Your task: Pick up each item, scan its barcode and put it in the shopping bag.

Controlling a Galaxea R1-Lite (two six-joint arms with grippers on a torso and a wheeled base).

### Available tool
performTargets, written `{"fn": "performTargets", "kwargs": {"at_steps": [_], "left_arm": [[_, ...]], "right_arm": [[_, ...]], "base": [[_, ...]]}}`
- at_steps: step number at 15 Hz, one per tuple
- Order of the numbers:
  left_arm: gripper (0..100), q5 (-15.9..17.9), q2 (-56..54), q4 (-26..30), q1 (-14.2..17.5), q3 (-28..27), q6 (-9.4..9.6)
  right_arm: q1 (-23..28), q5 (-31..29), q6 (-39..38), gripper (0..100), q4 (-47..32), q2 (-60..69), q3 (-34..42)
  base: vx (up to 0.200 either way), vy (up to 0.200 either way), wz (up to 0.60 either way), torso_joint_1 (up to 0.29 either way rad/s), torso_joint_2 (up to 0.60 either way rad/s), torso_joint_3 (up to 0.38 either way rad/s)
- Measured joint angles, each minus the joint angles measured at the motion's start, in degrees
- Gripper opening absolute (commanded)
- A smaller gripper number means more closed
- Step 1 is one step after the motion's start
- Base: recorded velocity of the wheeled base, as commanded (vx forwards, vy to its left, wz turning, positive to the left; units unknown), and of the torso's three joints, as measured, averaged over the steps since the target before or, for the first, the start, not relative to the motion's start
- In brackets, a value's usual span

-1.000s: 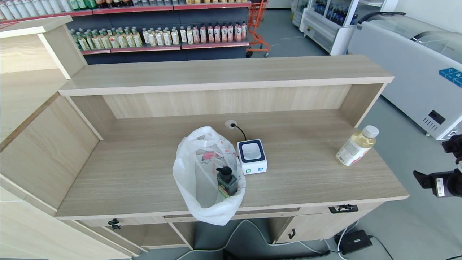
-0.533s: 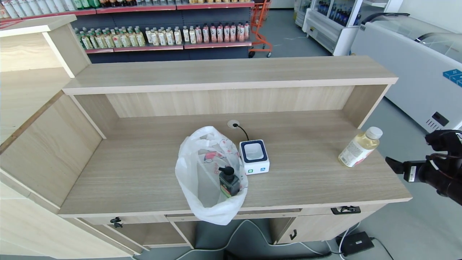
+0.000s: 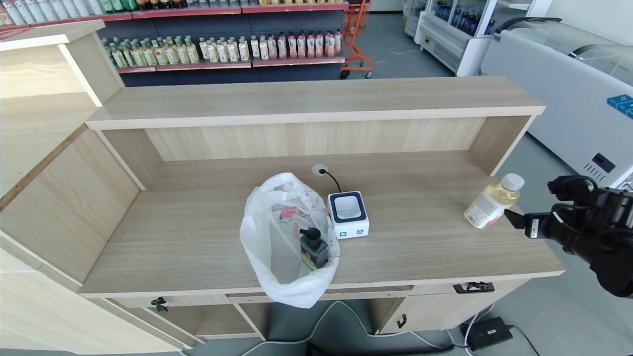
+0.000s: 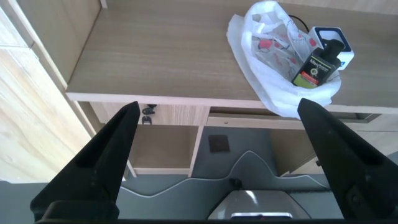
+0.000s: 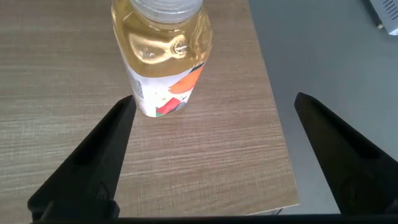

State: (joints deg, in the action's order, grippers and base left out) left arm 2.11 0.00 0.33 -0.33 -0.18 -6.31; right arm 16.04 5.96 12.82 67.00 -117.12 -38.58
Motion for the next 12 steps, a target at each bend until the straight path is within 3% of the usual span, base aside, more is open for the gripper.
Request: {"fn": "performTargets", "kwargs": {"at_steps": [12], "left_arm": [[100,0.00,0.00,0.00,-0.02,0.00,0.00]], "right_arm": [[-2.79,0.50,-2.76,100,-1.18,-7.23,-8.08]], "base": [[0.000,0.000,0.00,0.000,0.00,0.000]]}}
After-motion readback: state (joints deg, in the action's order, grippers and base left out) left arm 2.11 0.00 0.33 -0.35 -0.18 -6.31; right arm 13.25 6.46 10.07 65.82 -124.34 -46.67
